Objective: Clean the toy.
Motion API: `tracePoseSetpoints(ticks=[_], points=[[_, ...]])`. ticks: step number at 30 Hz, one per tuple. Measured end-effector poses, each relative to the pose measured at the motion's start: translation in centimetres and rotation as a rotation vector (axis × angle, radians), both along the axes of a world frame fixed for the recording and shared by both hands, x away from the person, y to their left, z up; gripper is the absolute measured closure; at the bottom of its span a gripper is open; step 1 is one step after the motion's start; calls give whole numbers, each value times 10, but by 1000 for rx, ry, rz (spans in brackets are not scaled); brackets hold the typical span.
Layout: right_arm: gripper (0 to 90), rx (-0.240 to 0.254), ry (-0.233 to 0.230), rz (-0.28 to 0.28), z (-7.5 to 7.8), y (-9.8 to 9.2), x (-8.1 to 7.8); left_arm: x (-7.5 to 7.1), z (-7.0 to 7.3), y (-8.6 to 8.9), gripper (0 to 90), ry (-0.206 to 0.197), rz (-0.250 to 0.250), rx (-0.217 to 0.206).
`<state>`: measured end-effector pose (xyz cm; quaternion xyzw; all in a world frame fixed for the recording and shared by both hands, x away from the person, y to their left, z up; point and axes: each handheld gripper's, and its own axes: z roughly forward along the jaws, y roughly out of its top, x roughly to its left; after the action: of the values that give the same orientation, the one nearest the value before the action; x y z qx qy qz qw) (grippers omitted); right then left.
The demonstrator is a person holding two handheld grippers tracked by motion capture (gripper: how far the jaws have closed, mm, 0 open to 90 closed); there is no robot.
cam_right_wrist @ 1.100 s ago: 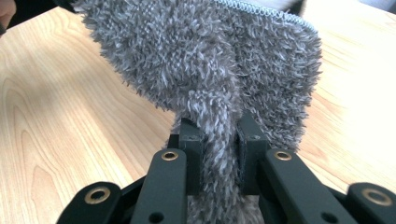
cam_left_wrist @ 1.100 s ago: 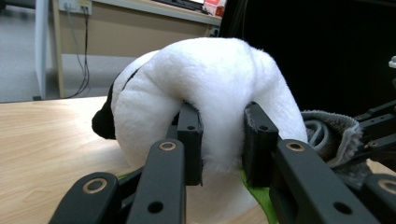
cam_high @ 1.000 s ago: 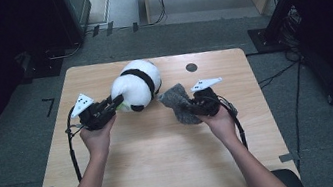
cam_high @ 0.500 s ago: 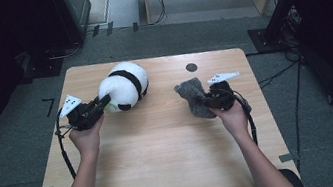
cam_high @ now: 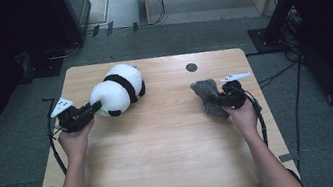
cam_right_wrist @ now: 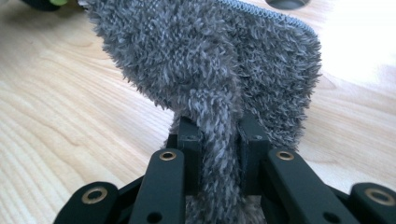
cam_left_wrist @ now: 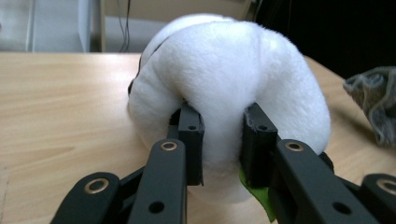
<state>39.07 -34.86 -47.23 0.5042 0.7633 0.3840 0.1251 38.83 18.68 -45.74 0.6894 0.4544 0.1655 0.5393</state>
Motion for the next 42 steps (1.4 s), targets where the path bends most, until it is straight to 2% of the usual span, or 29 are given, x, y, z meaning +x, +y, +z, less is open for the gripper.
tracePoseSetpoints(ticks=[3, 6, 8, 10, 12, 14, 18, 22, 25, 27, 28, 30, 32, 35, 38, 42], points=[[753, -10, 8, -9, -5, -3, 4, 3, -4, 6, 729, 22, -16, 16], [749, -16, 13, -15, -10, -6, 7, 7, -10, 12, 720, 54, -37, 13], [744, -17, 22, -19, -13, -6, 8, 8, -11, 13, 706, 66, -44, 25], [735, -18, 16, -16, -16, -8, 10, 9, -12, 13, 687, 75, -54, 19], [726, -20, 19, -16, -19, -8, 11, 9, -13, 13, 650, 87, -63, 22], [712, -21, 20, -14, -22, -8, 12, 9, -13, 13, 607, 90, -54, 42], [672, -16, 21, -13, -25, -8, 14, 10, -14, 14, 512, 103, -66, 45], [604, -25, 32, 3, -27, -9, 15, 8, -14, 15, 432, 118, -76, 71], [521, -12, 42, 7, -28, -10, 16, 9, -14, 18, 384, 138, -83, 64], [464, -6, 45, 15, -28, -10, 17, 8, -13, 18, 370, 135, -82, 77], [428, -7, 43, 16, -27, -10, 17, 7, -11, 19, 367, 134, -97, 71], [391, -13, 39, 9, -26, -8, 17, 5, -7, 19, 362, 113, -110, 74], [378, -26, 38, 10, -22, -7, 16, 3, -4, 20, 327, 106, -115, 61], [353, 9, 17, 11, -16, -8, 14, 2, -2, 22, 308, 121, -112, 59], [339, 20, 9, 10, -12, -8, 12, 1, 2, 19, 309, 116, -114, 57], [343, 14, -14, 17, -5, -7, 7, -4, 9, 13, 300, 96, -127, 76]])
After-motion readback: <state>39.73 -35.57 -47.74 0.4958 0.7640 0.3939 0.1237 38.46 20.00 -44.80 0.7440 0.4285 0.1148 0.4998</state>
